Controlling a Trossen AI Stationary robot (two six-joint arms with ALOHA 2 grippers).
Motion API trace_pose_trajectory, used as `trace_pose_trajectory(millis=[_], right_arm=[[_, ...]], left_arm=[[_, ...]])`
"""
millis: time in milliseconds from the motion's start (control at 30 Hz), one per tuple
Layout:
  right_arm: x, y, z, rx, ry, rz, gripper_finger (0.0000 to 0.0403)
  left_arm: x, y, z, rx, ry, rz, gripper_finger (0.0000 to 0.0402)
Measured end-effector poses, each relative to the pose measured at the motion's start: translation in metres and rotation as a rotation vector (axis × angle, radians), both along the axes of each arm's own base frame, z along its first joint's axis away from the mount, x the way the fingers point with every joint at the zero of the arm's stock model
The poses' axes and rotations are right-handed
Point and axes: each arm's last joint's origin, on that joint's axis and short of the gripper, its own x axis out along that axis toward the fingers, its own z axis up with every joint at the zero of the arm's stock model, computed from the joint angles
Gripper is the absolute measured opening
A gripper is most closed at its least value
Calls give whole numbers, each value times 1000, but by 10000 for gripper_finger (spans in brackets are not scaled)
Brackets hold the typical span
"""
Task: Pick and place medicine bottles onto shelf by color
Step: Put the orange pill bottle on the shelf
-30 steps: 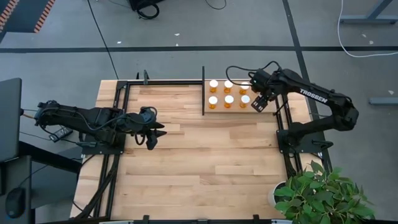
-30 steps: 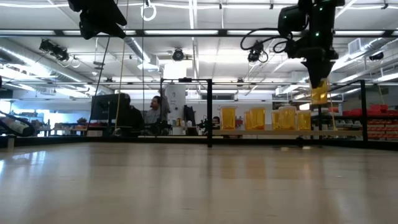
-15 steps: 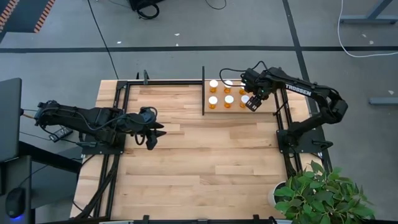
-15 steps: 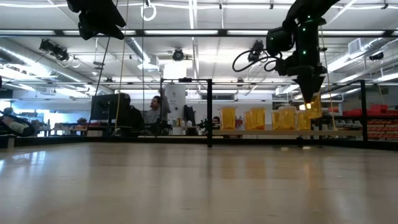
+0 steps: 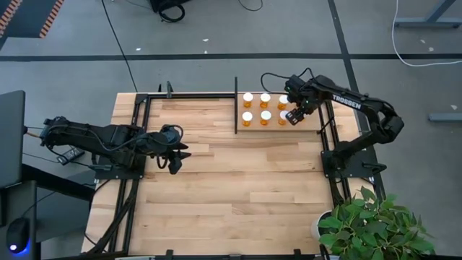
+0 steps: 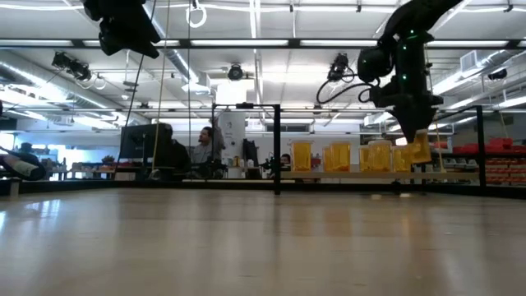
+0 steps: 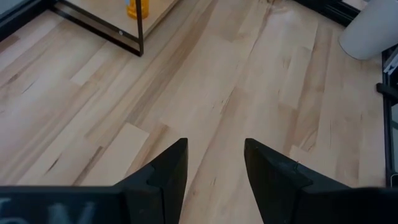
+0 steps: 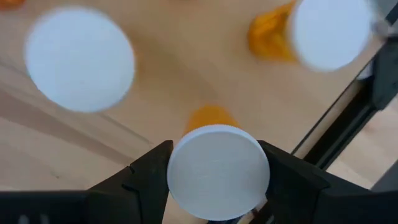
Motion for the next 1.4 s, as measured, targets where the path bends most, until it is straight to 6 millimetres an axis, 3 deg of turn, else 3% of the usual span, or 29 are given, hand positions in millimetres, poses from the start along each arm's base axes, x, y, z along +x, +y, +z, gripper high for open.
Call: trace_pose_trajectory(millis=[200,700,1067,1400], right_arm=[[-4,4,-14,24,4,0,228],[-38,18,-17,-73,-159,-112,228],[-39,18,-16,-83,-158,-111,228],[-40,19,-16,-74,-115,76,228]], left_arm=[[0,0,0,-19,-4,16,164],[0,0,0,-37,-9,31,164],[0,0,0,-48,-11,41,165],[0,0,0,-57,-13,48,165]])
